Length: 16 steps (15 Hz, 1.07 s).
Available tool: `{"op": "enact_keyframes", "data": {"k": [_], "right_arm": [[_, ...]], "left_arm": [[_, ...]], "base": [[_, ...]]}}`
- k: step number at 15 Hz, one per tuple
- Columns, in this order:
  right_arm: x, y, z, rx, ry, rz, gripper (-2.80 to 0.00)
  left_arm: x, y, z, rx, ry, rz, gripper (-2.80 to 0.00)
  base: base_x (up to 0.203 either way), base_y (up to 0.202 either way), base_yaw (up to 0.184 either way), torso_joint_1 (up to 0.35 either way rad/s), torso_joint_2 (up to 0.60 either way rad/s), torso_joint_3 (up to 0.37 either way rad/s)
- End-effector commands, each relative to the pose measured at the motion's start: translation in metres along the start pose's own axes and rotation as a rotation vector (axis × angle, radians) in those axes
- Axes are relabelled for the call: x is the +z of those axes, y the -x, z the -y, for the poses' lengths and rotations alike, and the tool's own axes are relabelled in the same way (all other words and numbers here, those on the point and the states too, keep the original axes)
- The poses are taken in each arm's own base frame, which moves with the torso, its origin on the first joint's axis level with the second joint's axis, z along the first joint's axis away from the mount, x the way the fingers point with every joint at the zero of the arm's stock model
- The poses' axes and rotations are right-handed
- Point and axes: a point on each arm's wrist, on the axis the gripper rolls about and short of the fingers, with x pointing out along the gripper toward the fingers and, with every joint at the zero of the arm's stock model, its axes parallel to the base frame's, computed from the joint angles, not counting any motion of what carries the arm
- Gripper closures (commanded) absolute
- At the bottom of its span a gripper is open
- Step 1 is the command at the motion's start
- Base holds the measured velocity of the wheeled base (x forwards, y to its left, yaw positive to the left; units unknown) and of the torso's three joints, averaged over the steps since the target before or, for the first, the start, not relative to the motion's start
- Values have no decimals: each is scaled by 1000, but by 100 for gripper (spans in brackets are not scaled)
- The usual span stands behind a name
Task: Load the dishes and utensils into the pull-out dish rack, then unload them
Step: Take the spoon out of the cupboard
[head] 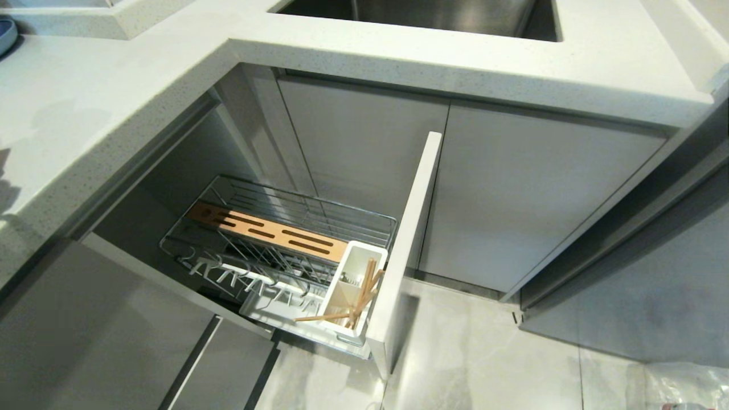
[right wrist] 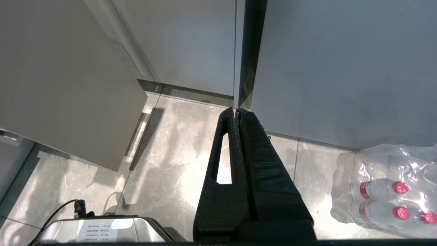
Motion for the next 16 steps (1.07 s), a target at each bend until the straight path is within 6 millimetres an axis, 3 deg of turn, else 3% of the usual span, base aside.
{"op": "enact_keyframes", "data": {"k": [1,5,6,16], "right_arm": [[0,0,0,0,-1,-1,0],[0,0,0,0,-1,-1,0],[0,0,0,0,-1,-1,0],[0,0,0,0,-1,-1,0]], "left_arm": [[0,0,0,4,-3,-4,0],[-1,0,0,4,-6,-5,0],[-1,0,0,4,-6,-5,-280],[2,3,-2,4,6,12,-280]], "base": [[0,0,0,0,0,0],[0,0,0,0,0,0],[0,0,0,0,0,0],[0,0,0,0,0,0]]}}
